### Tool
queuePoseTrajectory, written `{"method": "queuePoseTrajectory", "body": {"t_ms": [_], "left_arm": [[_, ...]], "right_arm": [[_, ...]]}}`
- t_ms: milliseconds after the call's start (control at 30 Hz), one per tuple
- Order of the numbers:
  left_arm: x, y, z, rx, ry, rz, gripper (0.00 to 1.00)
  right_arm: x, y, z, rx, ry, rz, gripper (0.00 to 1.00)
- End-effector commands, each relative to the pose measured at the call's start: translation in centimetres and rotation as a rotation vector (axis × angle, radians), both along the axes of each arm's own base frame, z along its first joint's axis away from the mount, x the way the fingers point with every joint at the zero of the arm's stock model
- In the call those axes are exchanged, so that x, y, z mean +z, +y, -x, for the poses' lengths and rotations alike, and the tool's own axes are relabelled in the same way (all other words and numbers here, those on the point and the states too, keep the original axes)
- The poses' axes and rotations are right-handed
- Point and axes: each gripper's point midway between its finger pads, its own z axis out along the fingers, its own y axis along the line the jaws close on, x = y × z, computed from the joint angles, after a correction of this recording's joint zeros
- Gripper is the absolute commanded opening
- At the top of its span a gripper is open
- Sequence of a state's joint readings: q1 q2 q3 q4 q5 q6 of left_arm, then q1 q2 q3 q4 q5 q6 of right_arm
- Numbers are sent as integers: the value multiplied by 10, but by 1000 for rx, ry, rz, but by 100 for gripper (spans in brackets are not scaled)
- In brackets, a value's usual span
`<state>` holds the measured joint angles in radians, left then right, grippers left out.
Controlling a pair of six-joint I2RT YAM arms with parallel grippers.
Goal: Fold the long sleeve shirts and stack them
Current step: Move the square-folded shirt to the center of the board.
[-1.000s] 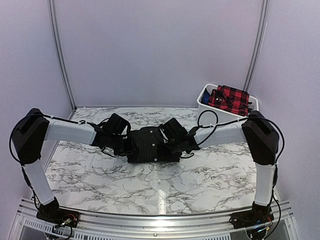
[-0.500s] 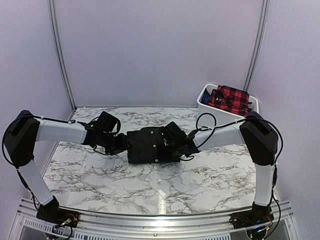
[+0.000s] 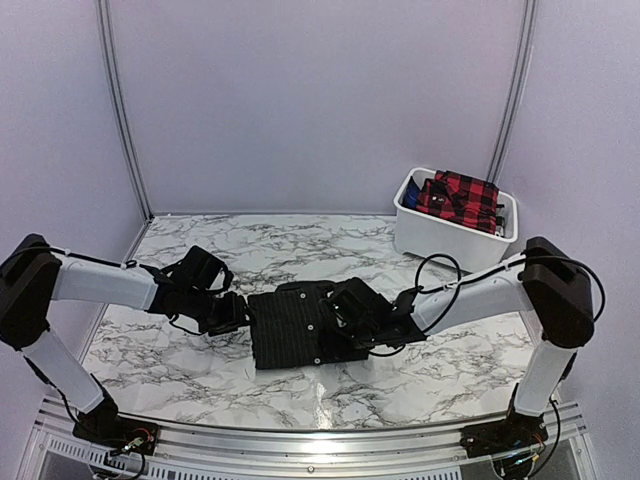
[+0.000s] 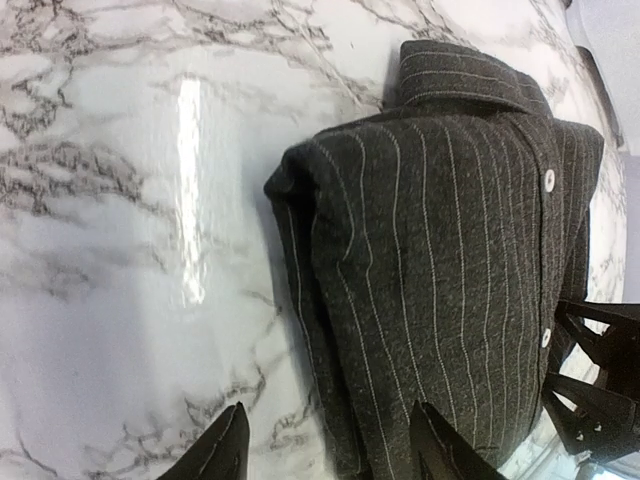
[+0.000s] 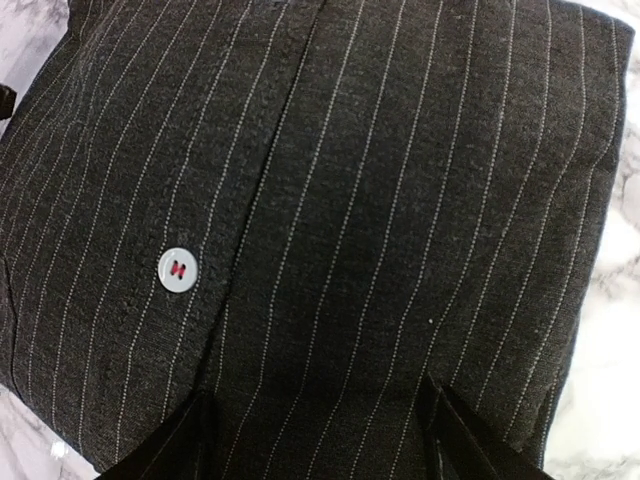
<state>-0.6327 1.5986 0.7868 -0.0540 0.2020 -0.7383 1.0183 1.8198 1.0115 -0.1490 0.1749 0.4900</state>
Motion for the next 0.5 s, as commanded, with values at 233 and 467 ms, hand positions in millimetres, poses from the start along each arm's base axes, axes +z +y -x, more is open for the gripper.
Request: {"method": "queuePoseTrajectory", "body": {"t_ms": [233, 467], "left_arm": [[17, -14, 46, -41, 20, 193, 57], [7, -20, 63, -40, 48, 193, 59]], "right_arm": [[55, -20, 25, -129, 21, -114, 78], [43, -60, 14, -149, 39, -82, 83]]}}
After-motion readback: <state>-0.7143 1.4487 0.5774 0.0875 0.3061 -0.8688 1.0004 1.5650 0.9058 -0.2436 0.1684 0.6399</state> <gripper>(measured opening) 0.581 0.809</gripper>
